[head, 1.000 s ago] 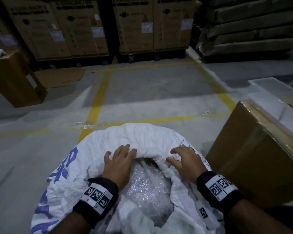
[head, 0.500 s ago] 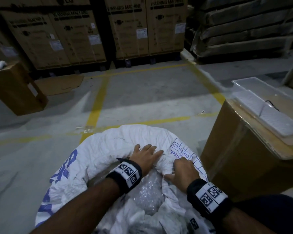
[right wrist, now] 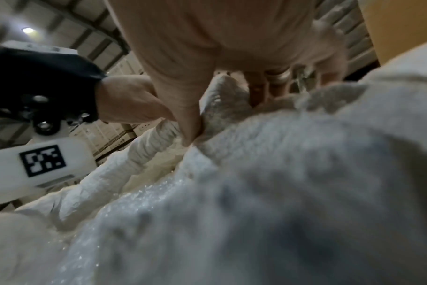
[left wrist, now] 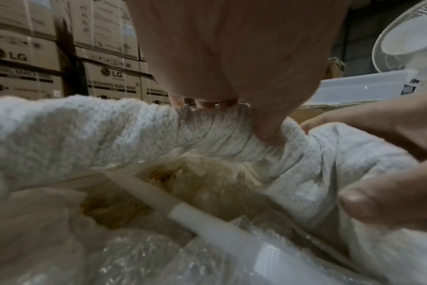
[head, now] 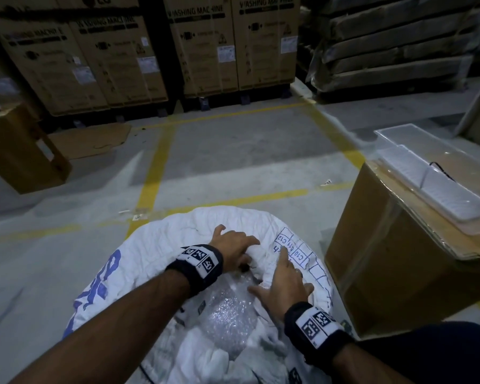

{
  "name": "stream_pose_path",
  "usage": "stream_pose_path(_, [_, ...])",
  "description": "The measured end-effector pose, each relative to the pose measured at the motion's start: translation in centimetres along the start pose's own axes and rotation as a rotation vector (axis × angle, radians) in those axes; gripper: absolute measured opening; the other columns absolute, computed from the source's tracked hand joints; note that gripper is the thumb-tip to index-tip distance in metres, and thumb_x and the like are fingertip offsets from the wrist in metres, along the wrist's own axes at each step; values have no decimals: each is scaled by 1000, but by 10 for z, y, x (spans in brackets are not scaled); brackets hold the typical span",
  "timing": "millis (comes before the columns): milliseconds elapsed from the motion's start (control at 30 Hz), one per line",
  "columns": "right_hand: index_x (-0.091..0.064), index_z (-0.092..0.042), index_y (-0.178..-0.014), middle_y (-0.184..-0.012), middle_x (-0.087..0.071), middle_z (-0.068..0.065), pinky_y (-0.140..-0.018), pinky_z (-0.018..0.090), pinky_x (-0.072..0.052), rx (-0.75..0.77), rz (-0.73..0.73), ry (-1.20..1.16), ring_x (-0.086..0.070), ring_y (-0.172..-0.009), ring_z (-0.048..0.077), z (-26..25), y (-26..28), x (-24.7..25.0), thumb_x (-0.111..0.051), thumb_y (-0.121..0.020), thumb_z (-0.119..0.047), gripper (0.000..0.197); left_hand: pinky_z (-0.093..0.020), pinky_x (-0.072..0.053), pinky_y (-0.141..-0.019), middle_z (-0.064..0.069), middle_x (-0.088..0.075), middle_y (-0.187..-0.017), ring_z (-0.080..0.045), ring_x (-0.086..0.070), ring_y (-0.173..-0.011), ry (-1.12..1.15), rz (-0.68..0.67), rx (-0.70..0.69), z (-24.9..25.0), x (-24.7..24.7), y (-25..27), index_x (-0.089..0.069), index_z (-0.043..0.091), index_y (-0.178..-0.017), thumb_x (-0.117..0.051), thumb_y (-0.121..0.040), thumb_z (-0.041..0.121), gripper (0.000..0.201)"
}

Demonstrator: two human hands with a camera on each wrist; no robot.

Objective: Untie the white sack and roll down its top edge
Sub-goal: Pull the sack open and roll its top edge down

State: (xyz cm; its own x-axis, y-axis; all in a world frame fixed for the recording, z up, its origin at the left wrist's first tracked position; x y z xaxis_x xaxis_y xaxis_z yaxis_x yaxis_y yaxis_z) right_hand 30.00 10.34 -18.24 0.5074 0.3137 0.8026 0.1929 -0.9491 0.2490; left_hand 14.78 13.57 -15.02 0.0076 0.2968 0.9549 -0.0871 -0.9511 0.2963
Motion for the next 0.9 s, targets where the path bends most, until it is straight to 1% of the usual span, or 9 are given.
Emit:
stream_pose_path(100, [-36, -26, -138, -134, -46, 2, -100, 45, -38, 77, 33, -13, -43, -124, 24, 2, -7, 2, -62, -85, -36, 60, -52, -15, -105, 3, -59, -121, -19, -50, -120, 31, -23, -10, 0, 3, 0, -48, 35, -127, -52, -90, 41, 38])
stream_pose_path(167, [-50, -22, -127, -125, -46, 2, -96, 39, -42, 93, 91, -61, -46, -118, 23, 5, -8, 6, -58, -86, -20, 42, -46, -21, -100, 3, -60, -118, -18, -52, -117, 81, -15, -15, -2, 5, 1, -52, 31, -123, -52, -90, 41, 34])
stream_pose_path(267, [-56, -18, -124, -118, -58, 6, -93, 30, -45, 119, 78, -132, -56, -111, 26, 12, -6, 9, -47, -82, 1, 46, -40, -24, -99, 4, -61, -116, -16, -53, -114, 207, 14, 23, -7, 8, -3, -58, 26, -117, -51, -90, 43, 33])
stream_pose_path(433, [-54, -18, -124, -114, -65, 8, -85, 20, -45, 202, -112, -153, -60, -105, 21, 41, -8, 19, -37, -81, 9, 53, -38, -38, -90, -7, -65, -100, -27, -59, -99, 281, 6, 137, -31, 11, -15, -52, 17, -82, -47, -93, 48, 32])
stream_pose_path(567, [-61, -14, -100, -102, -67, 1, -84, 26, -51, 214, -211, -22, -62, -96, 18, 62, -5, 21, -43, -80, 4, 32, -39, -43, -84, 2, -54, -75, -25, -56, -85, 351, -41, 150, -36, 11, -23, -43, 19, -65, -41, -77, 62, 44])
stream_pose_path(667, [-60, -12, -96, -102, -65, 4, -84, 29, -51, 159, -196, 46, -61, -95, 21, 65, -5, 17, -45, -82, 0, 24, -39, -44, -83, -1, -54, -76, -27, -58, -85, 355, -50, 161, -29, 4, -28, -43, 19, -64, -39, -82, 59, 44])
stream_pose_path(767, [-46, -11, -125, -125, -52, 9, -101, 36, -41, 105, -142, 85, -47, -120, 26, 59, -9, 23, -46, -86, -8, 39, -37, -42, -84, -2, -53, -78, -28, -57, -87, 334, -5, 188, -28, 5, -31, -38, 21, -60, -42, -95, 46, 43])
stream_pose_path(833, [-27, -16, -139, -137, -41, 6, -106, 47, -35, 45, -48, 102, -36, -129, 28, 43, -9, 34, -57, -85, -36, 65, -37, -41, -82, -2, -52, -78, -25, -52, -81, 326, 23, 189, -27, 10, -33, -37, 22, -60, -40, -96, 45, 43])
stream_pose_path(900, [-20, -18, -142, -137, -41, 6, -104, 51, -35, 39, 90, 78, -37, -129, 28, 20, -8, 41, -61, -75, -61, 89, -36, -40, -78, -3, -51, -78, -23, -49, -78, 324, 42, 176, -23, 13, -35, -35, 21, -60, -38, -97, 45, 44])
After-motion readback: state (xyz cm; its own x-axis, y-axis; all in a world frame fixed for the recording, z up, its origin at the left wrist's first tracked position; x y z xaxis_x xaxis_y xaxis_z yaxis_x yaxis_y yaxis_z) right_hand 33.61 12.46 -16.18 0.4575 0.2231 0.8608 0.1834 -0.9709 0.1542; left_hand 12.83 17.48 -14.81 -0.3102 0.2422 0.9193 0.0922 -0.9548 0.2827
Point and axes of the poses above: each hand's wrist, its own y-axis away from the middle knuckle, its own x-axis out of the back of the hand, z = x × y, the point moved 3 cm from there along -y, towards the middle knuckle
